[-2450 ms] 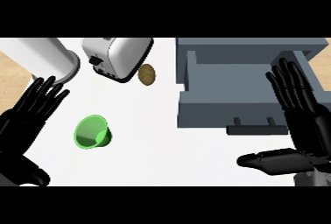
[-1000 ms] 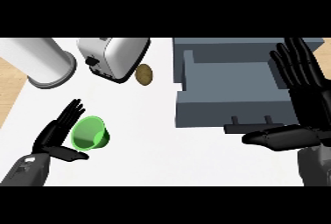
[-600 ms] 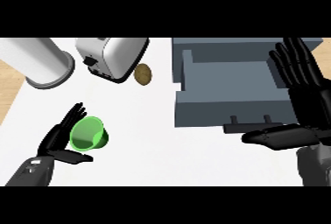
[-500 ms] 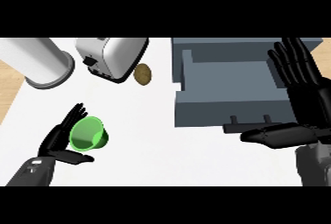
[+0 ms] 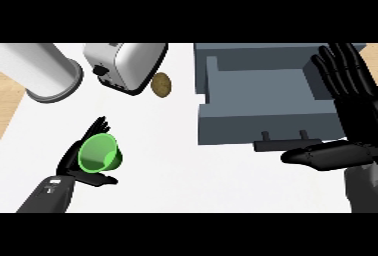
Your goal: Pick up the cup, place it into the drawer and close the drawer
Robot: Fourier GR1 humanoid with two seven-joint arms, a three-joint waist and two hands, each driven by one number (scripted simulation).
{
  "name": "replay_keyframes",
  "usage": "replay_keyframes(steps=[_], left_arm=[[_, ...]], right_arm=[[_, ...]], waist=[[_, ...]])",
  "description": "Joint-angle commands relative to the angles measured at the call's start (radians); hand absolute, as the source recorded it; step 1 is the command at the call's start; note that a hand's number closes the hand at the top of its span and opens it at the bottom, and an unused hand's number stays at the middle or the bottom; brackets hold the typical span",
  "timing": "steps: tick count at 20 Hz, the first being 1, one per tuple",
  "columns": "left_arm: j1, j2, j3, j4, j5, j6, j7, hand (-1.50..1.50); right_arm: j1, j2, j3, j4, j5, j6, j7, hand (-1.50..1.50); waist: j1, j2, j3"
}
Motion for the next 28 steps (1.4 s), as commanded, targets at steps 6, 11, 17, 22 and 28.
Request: replay_keyframes(steps=[6,11,17,22,28], left_arm=[[-0.068,-0.044,0.003,0.042,0.011,-0.158,-0.057,-1.50],[-0.028,-0.036,-0.010,0.002,0.021,-0.287,-0.123,1.50],[-0.001,-0.093,-0.006,-0.083,-0.014,0.114,-0.268,1.50],[0.007,-0.126,0.178,-0.079,0.125,0.421,-0.214,1.50],[-0.039,-0.173,0.230,-0.126,0.209,0.223,-0.277,1.50]], right_arm=[[0.009,0.015,0.016,-0.007,0.021,-0.015,0.007,-1.50],[0.003,-0.002,0.016,0.006,0.021,0.005,0.003,-1.50],[0.013,-0.043,-0.050,0.034,-0.018,0.036,-0.024,-1.50],[0.002,-0.029,-0.045,0.008,-0.024,0.017,0.002,-1.50],[0.004,-0.027,-0.052,0.000,-0.027,0.012,0.001,-1.50]], waist=[[-0.004,0.001,0.000],[0.003,0.000,-0.001],[0.004,-0.002,0.001],[0.016,-0.004,0.001],[0.021,-0.009,0.003]])
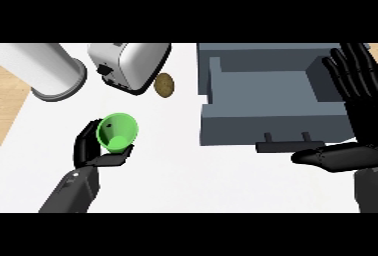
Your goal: Pick up the cup, place it into the drawer and close the drawer
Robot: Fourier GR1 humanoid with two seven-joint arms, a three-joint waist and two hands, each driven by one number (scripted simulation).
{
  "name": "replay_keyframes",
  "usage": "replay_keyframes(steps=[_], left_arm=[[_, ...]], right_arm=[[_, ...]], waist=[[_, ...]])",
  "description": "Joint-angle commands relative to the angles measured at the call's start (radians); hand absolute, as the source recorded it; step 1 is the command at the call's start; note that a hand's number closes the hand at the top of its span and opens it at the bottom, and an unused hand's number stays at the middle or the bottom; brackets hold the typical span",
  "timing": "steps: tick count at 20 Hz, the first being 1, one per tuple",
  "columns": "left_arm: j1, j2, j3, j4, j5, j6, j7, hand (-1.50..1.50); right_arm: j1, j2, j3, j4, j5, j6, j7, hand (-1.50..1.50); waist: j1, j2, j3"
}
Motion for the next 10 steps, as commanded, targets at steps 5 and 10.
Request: replay_keyframes(steps=[5,10], left_arm=[[-0.141,-0.033,-0.030,-0.074,0.011,-0.099,-0.008,1.50],[-0.252,-0.069,-0.072,-0.219,0.020,-0.050,0.170,1.50]], right_arm=[[0.038,0.026,0.037,-0.046,0.043,-0.022,0.004,-1.50],[-0.019,-0.005,0.003,-0.010,0.021,-0.019,0.048,-1.50]], waist=[[0.004,-0.006,0.002],[0.022,-0.013,0.004]])
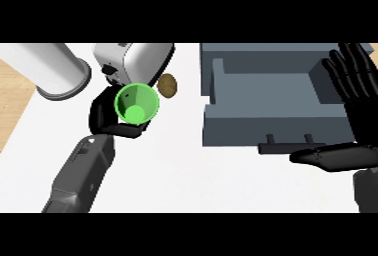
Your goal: Pick up the cup, place it into the drawer and close the drawer
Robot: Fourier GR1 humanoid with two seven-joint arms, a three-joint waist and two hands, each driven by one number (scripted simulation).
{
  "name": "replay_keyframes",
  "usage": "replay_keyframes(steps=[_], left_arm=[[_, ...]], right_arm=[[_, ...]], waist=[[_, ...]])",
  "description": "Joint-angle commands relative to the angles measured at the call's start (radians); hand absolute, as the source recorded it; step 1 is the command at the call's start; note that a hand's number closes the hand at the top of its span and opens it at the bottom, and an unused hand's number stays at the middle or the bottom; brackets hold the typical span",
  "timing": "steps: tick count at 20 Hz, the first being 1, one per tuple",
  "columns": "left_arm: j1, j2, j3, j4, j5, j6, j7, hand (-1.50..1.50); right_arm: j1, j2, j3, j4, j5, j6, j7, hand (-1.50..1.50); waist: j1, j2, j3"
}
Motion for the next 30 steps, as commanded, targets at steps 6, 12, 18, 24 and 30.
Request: replay_keyframes(steps=[6,12,18,24,30], left_arm=[[-0.159,-0.098,-0.105,-0.285,0.007,0.043,0.329,1.50],[-0.311,-0.102,-0.219,-0.360,0.044,0.224,0.535,1.50],[-0.531,-0.102,-0.267,-0.235,0.082,0.363,0.672,1.50],[-0.635,-0.102,-0.377,-0.026,0.155,0.443,0.715,1.50],[-0.677,-0.102,-0.464,0.134,0.188,0.499,0.726,1.50]], right_arm=[[0.048,0.032,0.030,-0.044,0.057,-0.036,-0.009,-1.50],[0.044,0.027,0.019,-0.019,0.038,-0.016,-0.024,-1.50],[0.039,0.020,0.001,0.040,0.037,0.004,-0.085,-1.50],[-0.019,-0.005,-0.023,0.043,-0.003,0.022,-0.056,-1.50],[-0.040,-0.012,-0.011,0.048,-0.039,0.062,-0.054,-1.50]], waist=[[0.016,-0.011,0.001],[-0.004,-0.005,0.001],[-0.026,0.004,0.001],[-0.054,0.012,0.001],[-0.117,0.028,0.003]])
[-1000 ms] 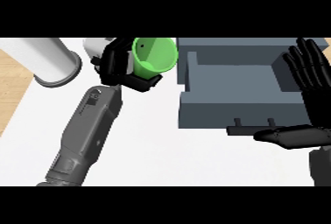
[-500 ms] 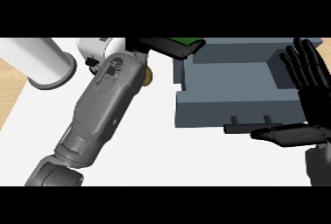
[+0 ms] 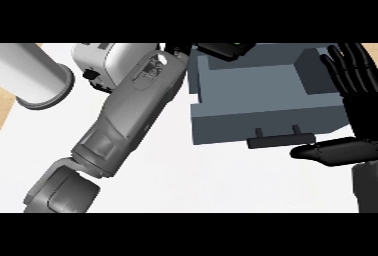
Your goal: Pick up the cup, place it into the drawer and close the drawer
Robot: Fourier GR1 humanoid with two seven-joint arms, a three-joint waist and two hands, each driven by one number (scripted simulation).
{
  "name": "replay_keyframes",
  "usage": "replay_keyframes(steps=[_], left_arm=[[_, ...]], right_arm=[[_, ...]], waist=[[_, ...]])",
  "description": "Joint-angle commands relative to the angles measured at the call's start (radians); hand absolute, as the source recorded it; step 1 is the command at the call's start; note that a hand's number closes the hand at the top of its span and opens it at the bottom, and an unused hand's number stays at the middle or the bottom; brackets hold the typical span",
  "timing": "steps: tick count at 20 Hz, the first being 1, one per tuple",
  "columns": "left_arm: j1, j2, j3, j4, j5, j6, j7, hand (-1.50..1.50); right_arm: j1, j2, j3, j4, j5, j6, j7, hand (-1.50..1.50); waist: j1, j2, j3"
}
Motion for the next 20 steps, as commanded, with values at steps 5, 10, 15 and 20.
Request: replay_keyframes(steps=[5,10,15,20], left_arm=[[-0.066,0.000,-0.150,0.143,0.048,-0.060,0.115,1.50],[0.026,0.000,-0.218,0.157,0.055,-0.117,0.038,1.50],[0.031,0.000,-0.199,0.106,0.145,-0.072,0.005,-1.50],[0.051,0.000,-0.162,0.064,0.242,-0.106,-0.074,-1.50]], right_arm=[[-0.024,0.034,0.054,0.038,0.029,0.006,-0.040,-1.50],[-0.079,0.018,0.041,0.053,0.012,0.013,-0.026,-1.50],[-0.085,0.040,0.099,0.031,-0.014,0.054,-0.016,-1.50],[-0.111,0.034,0.170,0.030,-0.141,0.208,0.003,1.50]], waist=[[-0.068,0.017,0.002],[-0.091,0.029,0.001],[-0.133,0.033,0.000],[-0.134,0.036,-0.001]])
